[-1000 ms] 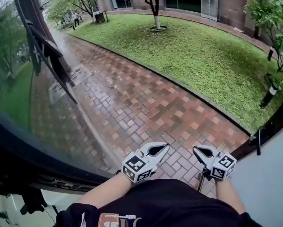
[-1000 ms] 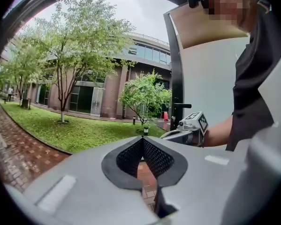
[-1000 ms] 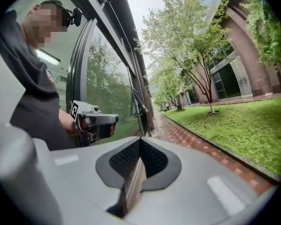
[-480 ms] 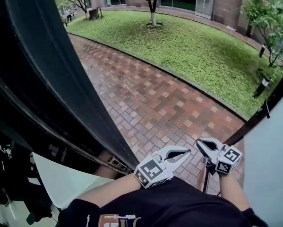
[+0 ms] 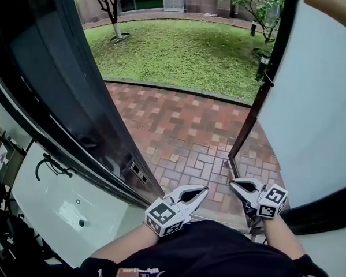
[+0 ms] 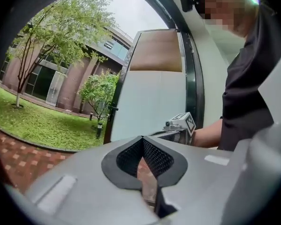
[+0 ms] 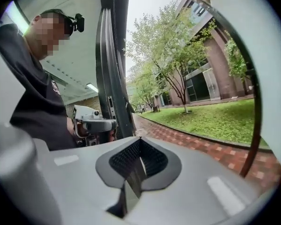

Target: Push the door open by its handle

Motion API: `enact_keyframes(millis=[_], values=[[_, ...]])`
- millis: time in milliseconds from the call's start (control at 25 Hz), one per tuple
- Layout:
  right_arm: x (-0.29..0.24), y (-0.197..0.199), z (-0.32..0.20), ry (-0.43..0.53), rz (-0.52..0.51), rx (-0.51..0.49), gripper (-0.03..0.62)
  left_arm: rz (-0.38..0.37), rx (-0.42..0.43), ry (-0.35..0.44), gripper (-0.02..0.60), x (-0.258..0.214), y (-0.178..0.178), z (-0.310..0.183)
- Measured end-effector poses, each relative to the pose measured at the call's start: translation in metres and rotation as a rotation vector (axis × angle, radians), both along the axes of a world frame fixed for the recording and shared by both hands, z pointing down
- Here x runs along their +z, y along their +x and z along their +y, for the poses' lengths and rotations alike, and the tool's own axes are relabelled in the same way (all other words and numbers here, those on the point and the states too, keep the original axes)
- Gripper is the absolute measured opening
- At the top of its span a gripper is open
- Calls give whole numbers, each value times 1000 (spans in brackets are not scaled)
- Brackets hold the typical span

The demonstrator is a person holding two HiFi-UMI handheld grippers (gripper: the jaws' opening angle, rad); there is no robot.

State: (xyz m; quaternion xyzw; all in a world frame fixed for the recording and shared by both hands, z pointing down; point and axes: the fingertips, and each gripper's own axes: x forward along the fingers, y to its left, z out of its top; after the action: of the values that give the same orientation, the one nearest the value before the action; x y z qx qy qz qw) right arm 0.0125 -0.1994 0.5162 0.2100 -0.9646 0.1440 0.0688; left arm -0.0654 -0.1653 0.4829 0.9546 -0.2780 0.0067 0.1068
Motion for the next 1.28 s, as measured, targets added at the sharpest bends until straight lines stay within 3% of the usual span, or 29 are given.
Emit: enact_keyframes(millis=[200,320,440,640,920,1280], values=[[-6,44,51,18,-40,27,0,-1,-95,-66,0,22,-11,40],[6,83,87,7,-60,18,0,9,-171,-143,0,50,6,70],[38,123,129,-27,-16,10,0,0,-200,-234,0,84,40,106],[57,168,153,-80,-29,60,0,-26,-180,-205,0,78,79,124],[24,154,150,5,-26,116,0,7,-205,-121,0,47,36,102],[18,103,155,14,-23,187,0,1,-99,-79,0,37,0,98]])
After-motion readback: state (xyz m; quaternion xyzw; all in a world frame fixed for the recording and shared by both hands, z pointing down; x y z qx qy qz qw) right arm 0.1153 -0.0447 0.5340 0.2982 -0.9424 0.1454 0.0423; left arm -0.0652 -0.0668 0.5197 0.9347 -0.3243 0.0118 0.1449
